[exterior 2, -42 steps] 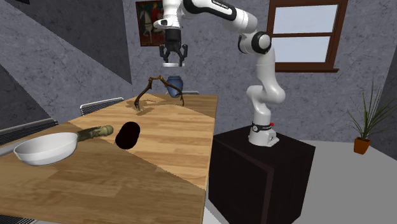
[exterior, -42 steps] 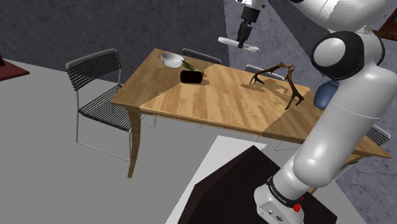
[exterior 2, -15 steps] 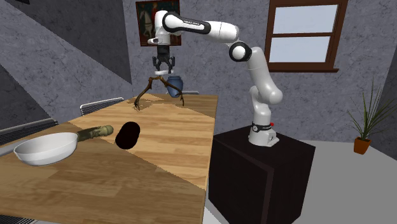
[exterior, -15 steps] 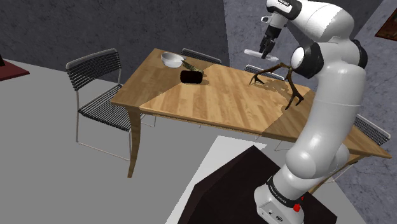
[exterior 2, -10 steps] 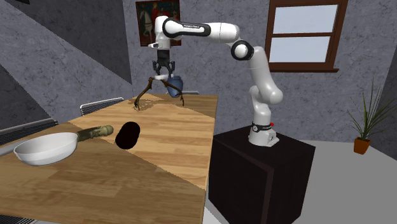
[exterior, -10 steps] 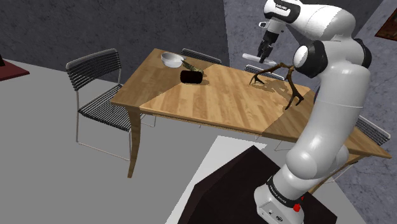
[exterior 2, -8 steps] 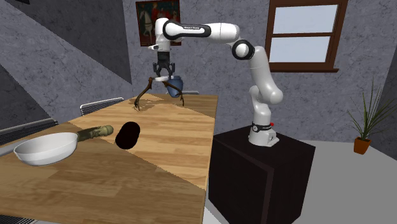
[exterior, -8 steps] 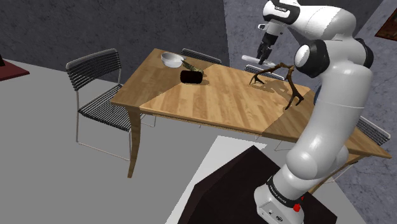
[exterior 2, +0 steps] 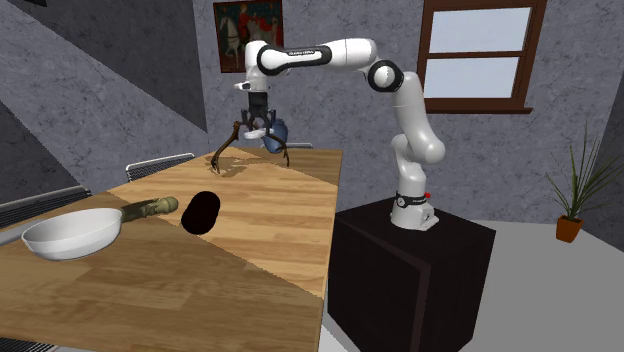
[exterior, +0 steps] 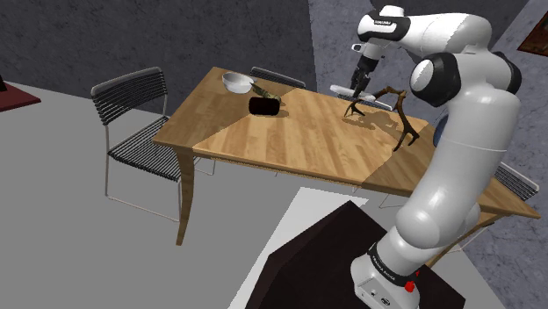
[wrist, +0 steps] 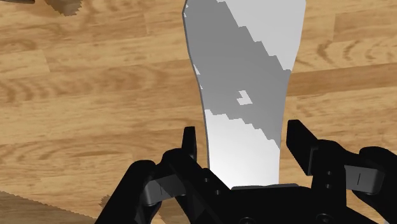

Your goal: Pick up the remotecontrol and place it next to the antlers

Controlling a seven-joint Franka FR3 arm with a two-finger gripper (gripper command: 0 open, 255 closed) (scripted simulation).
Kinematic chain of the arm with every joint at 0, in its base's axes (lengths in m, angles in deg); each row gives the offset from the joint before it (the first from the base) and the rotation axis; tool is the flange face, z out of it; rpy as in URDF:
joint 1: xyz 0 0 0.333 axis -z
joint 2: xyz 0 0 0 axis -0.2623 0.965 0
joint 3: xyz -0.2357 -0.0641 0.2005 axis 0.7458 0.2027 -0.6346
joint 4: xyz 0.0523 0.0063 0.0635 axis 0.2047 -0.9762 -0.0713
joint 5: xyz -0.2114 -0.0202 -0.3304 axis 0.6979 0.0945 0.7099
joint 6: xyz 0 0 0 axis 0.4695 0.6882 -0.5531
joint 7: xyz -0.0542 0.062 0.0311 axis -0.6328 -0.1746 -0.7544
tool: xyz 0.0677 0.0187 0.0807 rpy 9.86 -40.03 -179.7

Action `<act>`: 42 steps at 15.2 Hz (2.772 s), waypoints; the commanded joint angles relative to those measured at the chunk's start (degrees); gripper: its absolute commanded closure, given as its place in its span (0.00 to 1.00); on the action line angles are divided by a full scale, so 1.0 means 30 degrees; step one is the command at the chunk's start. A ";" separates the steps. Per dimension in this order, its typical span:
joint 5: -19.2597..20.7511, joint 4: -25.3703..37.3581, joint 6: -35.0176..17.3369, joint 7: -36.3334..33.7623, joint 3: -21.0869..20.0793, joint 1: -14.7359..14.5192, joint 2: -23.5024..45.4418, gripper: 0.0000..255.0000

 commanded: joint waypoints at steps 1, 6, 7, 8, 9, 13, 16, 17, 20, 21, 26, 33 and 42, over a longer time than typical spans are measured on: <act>0.0023 -0.0632 -0.0583 0.0006 -0.0011 -0.0061 -0.0068 1.00; 0.0047 -0.2047 -0.1908 0.0015 -0.0046 -0.0190 -0.0160 1.00; 0.0043 -0.2308 -0.2165 0.0021 -0.0054 -0.0210 -0.0162 1.00; 0.0037 -0.2561 -0.2421 0.0028 -0.0063 -0.0227 -0.0159 1.00; 0.0029 -0.2808 -0.2674 0.0036 -0.0071 -0.0243 -0.0151 1.00; -0.0031 -0.3732 -0.3666 0.0080 -0.0110 -0.0288 -0.0071 1.00; -0.0100 -0.4363 -0.4392 0.0127 -0.0145 -0.0307 0.0037 1.00; -0.0128 -0.4562 -0.4630 0.0145 -0.0157 -0.0310 0.0082 1.00; -0.0224 -0.5126 -0.5336 0.0207 -0.0199 -0.0312 0.0242 1.00; -0.0261 -0.5304 -0.5568 0.0230 -0.0214 -0.0311 0.0303 1.00; -0.0476 -0.6115 -0.6706 0.0363 -0.0304 -0.0284 0.0669 1.00; -0.0861 -0.7047 -0.8238 0.0598 -0.0472 -0.0196 0.1335 1.00; -0.1226 -0.7624 -0.9400 0.0820 -0.0649 -0.0085 0.1978 1.00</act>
